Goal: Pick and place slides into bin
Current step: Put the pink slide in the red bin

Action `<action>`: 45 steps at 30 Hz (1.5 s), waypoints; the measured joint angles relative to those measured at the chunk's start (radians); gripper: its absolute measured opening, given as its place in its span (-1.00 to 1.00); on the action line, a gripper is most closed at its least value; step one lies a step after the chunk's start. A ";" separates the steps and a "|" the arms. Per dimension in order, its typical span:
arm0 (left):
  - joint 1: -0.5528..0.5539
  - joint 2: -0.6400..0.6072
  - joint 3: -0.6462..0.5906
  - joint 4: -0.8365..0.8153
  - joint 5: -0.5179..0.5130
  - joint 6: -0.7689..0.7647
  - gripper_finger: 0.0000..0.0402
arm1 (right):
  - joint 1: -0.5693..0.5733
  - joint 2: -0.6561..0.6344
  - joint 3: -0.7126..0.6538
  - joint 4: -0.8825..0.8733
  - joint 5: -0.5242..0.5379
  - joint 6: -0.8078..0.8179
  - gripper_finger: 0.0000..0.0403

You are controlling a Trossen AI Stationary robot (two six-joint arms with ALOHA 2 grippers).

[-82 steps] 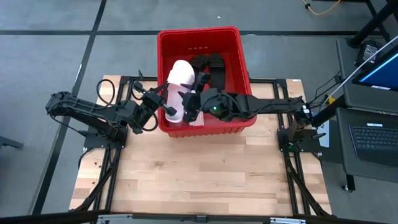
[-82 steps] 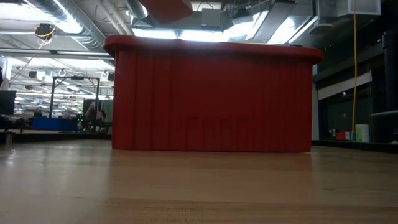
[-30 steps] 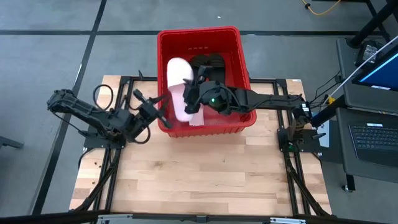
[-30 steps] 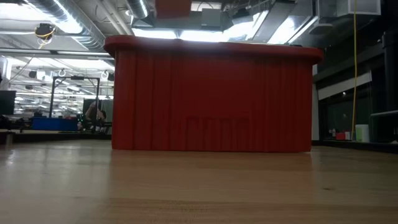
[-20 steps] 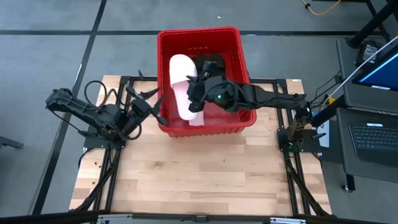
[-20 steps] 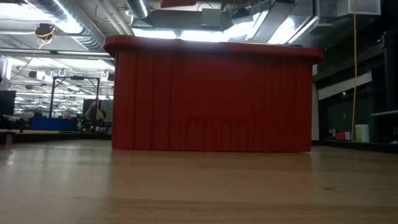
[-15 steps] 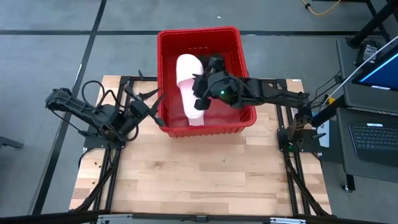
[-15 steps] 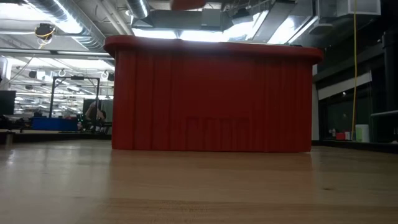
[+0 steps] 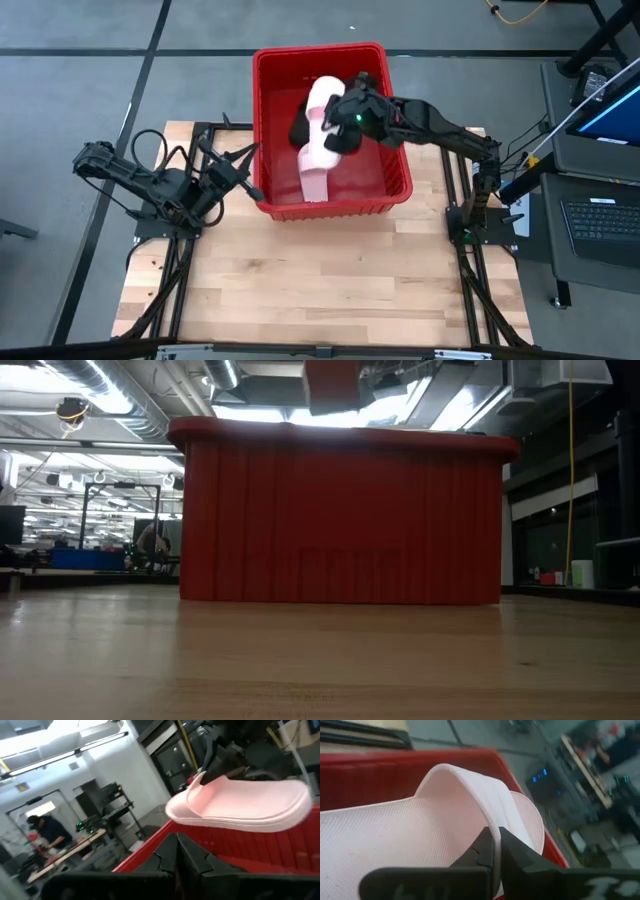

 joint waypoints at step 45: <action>0.033 0.000 0.000 -0.120 -0.099 -0.161 -0.99 | -0.279 -0.521 -1.284 0.906 -0.437 -0.061 -0.94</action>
